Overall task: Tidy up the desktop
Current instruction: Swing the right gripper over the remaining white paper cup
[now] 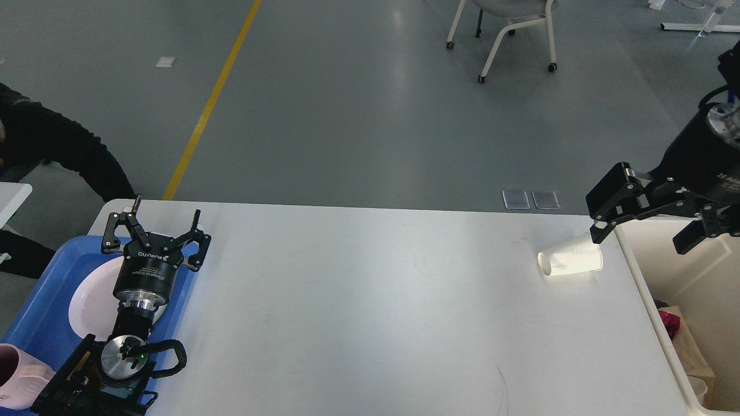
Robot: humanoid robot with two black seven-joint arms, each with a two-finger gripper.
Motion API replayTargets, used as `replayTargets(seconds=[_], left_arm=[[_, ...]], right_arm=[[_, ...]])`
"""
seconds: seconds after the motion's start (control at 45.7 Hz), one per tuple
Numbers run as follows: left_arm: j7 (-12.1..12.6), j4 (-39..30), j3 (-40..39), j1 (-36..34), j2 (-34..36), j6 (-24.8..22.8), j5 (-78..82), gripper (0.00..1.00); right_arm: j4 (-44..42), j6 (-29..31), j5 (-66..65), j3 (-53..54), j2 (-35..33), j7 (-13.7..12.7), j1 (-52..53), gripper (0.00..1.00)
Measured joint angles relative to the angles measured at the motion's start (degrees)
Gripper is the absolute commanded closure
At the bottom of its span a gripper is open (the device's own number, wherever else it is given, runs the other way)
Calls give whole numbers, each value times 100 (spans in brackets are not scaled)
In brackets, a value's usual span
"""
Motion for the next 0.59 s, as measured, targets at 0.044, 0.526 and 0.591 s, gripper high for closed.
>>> replayTargets(seconds=[0.044,0.526,0.591], left_arm=[[0,0,0,0,0,0,0,4],[5,0,-2,0,0,0,-1,4],[5,0,-2,0,0,0,0,4]], right_arm=[[-45,0,146,15,23,0,-72,0],[-2077,-2621,1500,953,-194,-9,-3425,0],[-2513,-2960,1834,1161,-218,-11,-3999,0]])
